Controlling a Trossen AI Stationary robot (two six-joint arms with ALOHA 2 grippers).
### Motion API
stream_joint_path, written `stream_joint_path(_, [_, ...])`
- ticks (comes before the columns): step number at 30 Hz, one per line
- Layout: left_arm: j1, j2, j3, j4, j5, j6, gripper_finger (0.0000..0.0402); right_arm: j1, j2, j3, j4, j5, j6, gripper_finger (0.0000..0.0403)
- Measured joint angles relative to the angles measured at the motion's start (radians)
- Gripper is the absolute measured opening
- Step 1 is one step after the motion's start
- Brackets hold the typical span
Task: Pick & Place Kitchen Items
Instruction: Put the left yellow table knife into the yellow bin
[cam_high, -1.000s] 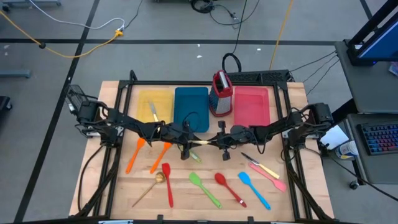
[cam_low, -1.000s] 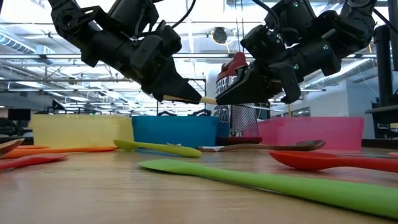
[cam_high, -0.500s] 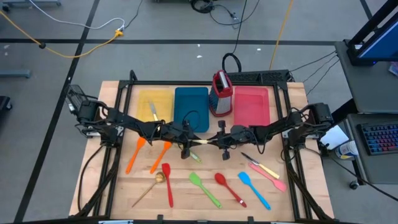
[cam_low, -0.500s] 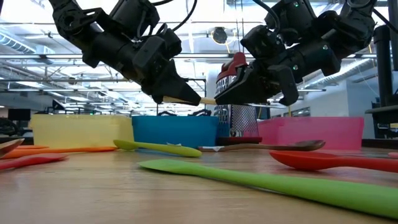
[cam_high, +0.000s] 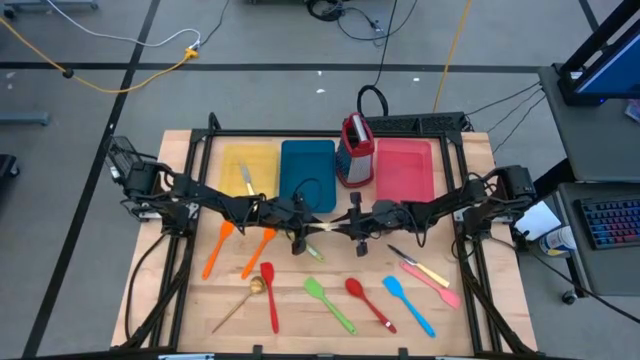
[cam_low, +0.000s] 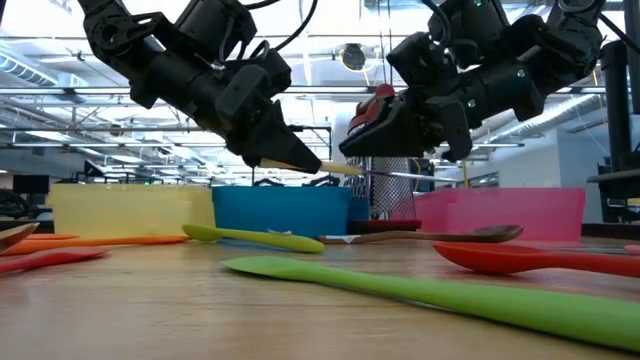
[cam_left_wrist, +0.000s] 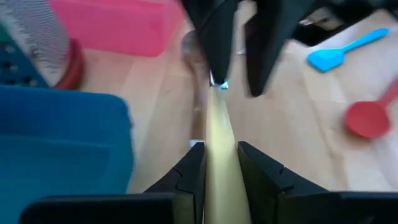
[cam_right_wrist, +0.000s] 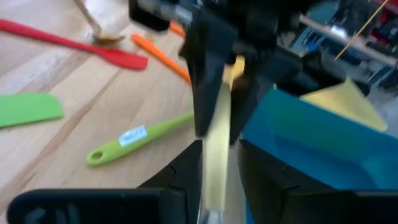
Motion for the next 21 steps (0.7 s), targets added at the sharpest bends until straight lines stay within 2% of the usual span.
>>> stream_joint_path(4, [0.001,-0.022,-0.001,-0.041,-0.058,0.004,0.0085,0.002,0.000,0.000,0.061,0.000,-0.031,0.0117])
stream_joint_path(9, [0.001,-0.100,-0.001,-0.114,-0.079,-0.001,0.0078,0.012,-0.049,0.000,0.077,0.000,-0.029,0.0129])
stream_joint_path(16, [0.000,-0.260,0.000,-0.337,-0.204,-0.015,0.0084,0.050,-0.194,0.000,0.009,0.000,-0.027,0.0126])
stream_joint_path(21, [-0.004,-0.391,0.000,-0.533,-0.299,-0.079,0.0087,0.070,-0.272,0.000,-0.138,0.000,-0.025,0.0125])
